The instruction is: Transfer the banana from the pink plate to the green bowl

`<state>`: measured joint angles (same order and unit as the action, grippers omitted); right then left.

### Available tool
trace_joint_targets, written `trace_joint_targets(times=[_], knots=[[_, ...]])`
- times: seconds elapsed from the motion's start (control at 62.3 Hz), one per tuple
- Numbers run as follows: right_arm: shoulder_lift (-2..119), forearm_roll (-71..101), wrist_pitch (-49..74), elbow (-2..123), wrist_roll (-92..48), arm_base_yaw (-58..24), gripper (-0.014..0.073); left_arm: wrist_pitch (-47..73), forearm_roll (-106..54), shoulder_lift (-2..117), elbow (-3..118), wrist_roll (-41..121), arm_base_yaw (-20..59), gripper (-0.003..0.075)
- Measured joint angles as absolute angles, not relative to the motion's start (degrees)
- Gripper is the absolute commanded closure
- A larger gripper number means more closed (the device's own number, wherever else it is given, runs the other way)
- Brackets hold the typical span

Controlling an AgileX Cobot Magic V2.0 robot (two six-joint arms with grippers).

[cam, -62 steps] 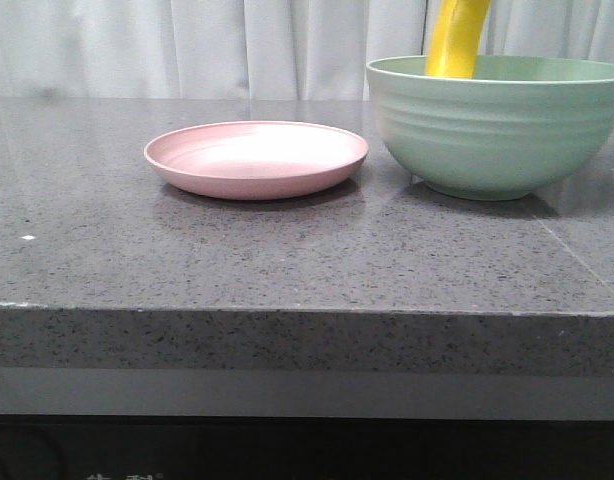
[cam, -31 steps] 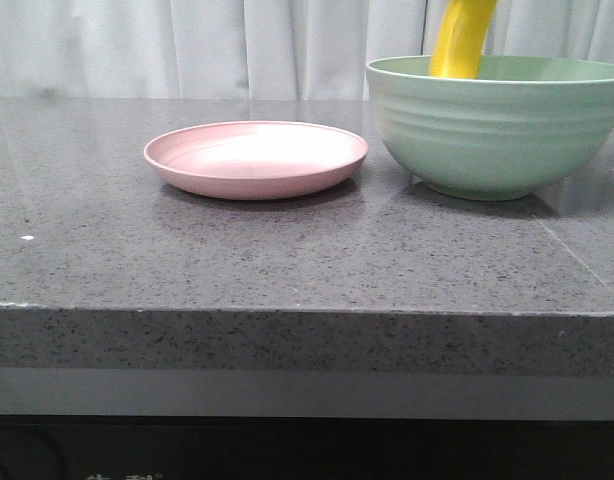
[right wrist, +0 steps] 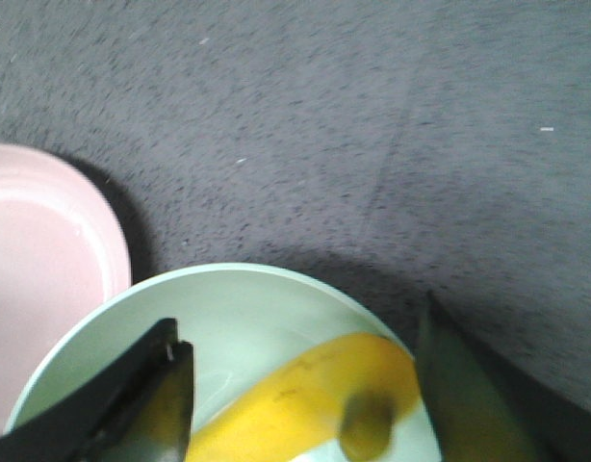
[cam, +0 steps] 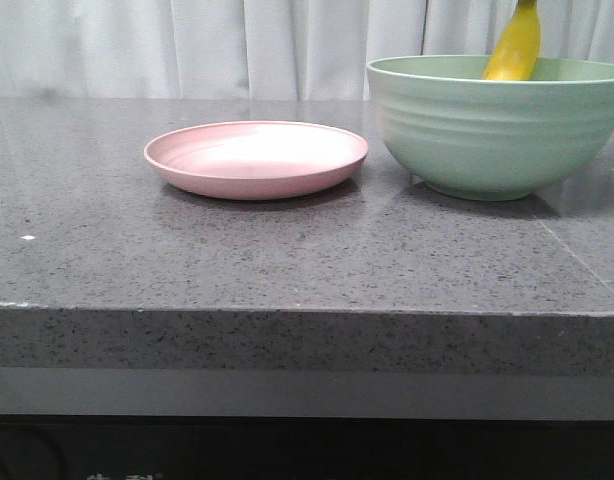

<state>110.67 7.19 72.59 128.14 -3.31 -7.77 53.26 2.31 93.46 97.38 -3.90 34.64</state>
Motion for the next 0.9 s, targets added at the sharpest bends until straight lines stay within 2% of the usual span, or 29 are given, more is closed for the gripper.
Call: trace_joint_targets(times=[0.112, 0.193, 0.241, 0.305, 0.626, 0.755, 0.899], knots=[[107.3, 5.5, 72.6, 128.1, -0.3, -7.8, 0.0409, 53.1, 4.0, 93.5, 97.4, -5.3, 32.9, 0.0454], [105.2, 5.4, 72.6, 128.1, 0.6, -7.8, 0.0606, 52.8, 4.5, 93.5, 97.4, -6.1, 30.9, 0.0626], [104.4, 5.3, 72.6, 128.1, 0.7, -7.8, 0.067, 52.8, 4.7, 93.5, 97.4, -6.4, 29.3, 0.0729], [103.8, 4.9, 72.6, 128.1, 0.9, -7.8, 0.0648, 52.5, 4.7, 93.5, 97.4, -6.5, 27.6, 0.0738], [97.3, 0.8, 72.6, 123.4, 2.0, -7.8, 0.065, 49.3, 4.7, 88.9, 96.1, -7.7, 19.3, 0.0738], [89.9, 0.0, 71.4, 113.5, 2.1, -7.8, 0.065, 45.8, 4.7, 82.1, 90.8, -7.9, 15.2, 0.0738], [79.5, 0.6, 62.7, 97.2, 2.1, -7.8, 0.065, 41.0, 4.8, 73.0, 80.9, -7.9, 10.5, 0.0738]])
